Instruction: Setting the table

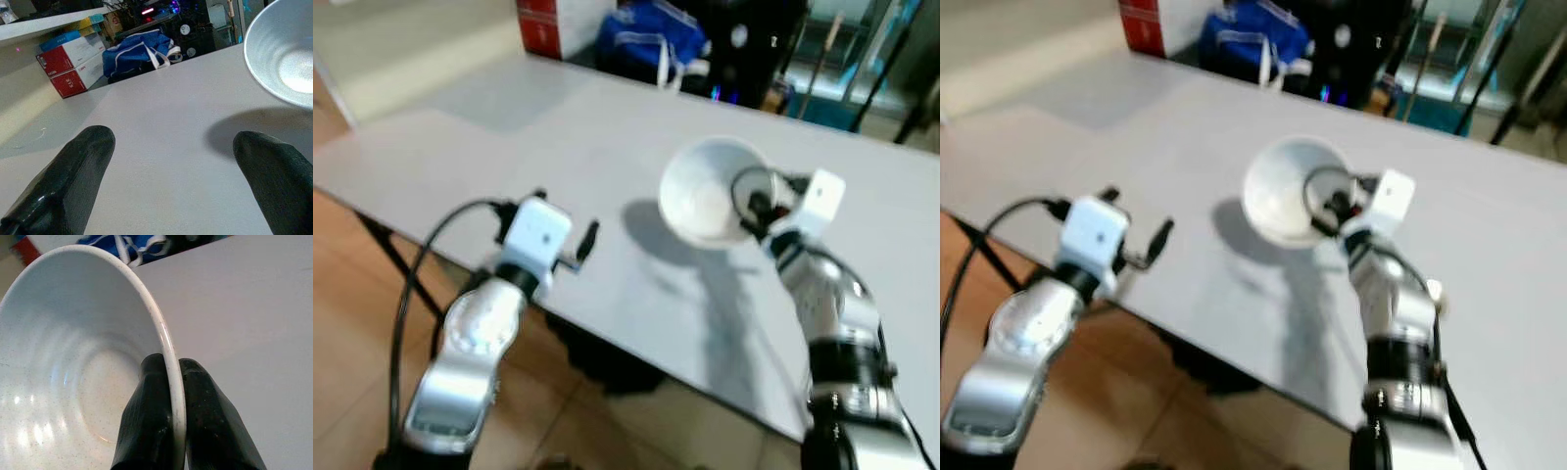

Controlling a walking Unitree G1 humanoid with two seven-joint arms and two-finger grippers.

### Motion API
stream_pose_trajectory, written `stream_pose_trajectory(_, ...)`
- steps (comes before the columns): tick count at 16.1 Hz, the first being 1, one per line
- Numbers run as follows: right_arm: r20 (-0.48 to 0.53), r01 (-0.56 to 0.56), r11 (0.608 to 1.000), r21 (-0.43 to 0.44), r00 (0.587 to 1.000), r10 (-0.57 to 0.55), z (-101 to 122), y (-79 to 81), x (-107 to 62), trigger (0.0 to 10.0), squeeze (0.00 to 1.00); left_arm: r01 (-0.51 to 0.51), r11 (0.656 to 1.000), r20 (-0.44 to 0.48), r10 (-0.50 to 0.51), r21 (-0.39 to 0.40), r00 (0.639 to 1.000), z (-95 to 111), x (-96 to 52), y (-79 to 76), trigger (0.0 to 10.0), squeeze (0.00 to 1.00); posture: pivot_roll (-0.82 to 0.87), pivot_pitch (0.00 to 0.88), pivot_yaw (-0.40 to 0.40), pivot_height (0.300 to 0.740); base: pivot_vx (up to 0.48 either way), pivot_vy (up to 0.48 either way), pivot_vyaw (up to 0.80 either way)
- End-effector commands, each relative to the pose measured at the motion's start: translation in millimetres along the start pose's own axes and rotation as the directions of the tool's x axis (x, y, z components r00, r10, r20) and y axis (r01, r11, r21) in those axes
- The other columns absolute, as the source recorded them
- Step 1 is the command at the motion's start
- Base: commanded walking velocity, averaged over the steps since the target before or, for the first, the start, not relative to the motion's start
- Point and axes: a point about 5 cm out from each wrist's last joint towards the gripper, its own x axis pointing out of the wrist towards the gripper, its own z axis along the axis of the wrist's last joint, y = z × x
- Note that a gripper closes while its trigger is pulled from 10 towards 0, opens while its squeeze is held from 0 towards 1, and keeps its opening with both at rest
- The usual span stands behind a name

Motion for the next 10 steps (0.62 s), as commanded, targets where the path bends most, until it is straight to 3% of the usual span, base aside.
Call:
stream_pose_trajectory(1,0.045,-0.023,1.000,0.018,0.999,0.022,12,9.7,7.2,10.0,0.00,-0.004,1.000,0.015,0.004,-0.005,1.000,4,-1.2,4.6,10.0,0.00,0.07,0.033,-0.006,0.740,0.000,0.000,0.00)
stream_pose_trajectory(7,0.035,0.098,0.995,-0.005,0.995,-0.097,22,-15.5,20.0,10.0,0.00,-0.030,1.000,-0.018,0.030,0.003,0.999,1,-1.2,8.4,10.0,0.00,0.07,0.042,-0.006,0.740,0.000,0.000,0.00)
stream_pose_trajectory(10,0.059,0.137,0.990,0.031,0.989,-0.138,24,-24.2,21.2,10.0,0.00,-0.034,0.999,-0.013,0.034,0.031,0.999,3,3.8,8.9,10.0,0.00,0.07,0.039,0.001,0.740,0.000,0.000,0.00)
